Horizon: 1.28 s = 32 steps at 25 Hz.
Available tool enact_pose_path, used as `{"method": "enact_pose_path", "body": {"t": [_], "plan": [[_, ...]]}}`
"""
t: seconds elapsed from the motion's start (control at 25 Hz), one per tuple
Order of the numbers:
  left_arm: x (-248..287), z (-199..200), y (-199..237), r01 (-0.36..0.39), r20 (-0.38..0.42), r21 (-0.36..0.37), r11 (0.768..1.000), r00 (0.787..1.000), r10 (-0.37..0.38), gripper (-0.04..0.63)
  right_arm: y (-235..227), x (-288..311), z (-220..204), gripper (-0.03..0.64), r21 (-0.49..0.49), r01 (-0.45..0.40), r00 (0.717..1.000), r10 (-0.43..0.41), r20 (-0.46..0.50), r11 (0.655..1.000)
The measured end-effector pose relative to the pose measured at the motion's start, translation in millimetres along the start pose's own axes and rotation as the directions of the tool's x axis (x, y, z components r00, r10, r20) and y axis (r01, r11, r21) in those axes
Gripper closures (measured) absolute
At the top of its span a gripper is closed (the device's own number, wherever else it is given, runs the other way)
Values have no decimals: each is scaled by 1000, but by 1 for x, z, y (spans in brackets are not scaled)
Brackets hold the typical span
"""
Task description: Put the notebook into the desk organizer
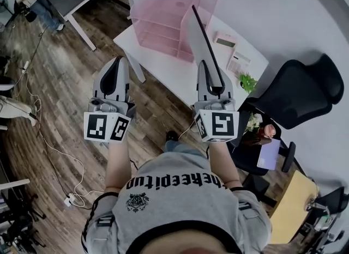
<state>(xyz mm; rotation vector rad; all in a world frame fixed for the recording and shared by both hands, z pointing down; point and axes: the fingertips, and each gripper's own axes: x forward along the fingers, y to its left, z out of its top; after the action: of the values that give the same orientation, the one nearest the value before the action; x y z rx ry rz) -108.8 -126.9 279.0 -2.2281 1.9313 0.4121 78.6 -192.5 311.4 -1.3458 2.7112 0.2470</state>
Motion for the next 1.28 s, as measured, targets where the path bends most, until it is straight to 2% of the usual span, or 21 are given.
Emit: {"method": "enact_pose_path", "body": {"t": [0.44, 0.76, 1.28], "plan": [[52, -19, 19, -4, 9, 11, 1000, 1000, 4, 592, -21, 58, -16, 607, -4, -22, 1000, 22, 2, 1000], [66, -28, 36, -3, -4, 8, 1000, 1000, 3, 592, -14, 90, -13, 607, -33, -53, 999, 53, -12, 998], [120, -38, 90, 84, -12, -23, 996, 996, -84, 592, 3, 166, -19, 606, -94, -7, 996, -1, -85, 996]]}}
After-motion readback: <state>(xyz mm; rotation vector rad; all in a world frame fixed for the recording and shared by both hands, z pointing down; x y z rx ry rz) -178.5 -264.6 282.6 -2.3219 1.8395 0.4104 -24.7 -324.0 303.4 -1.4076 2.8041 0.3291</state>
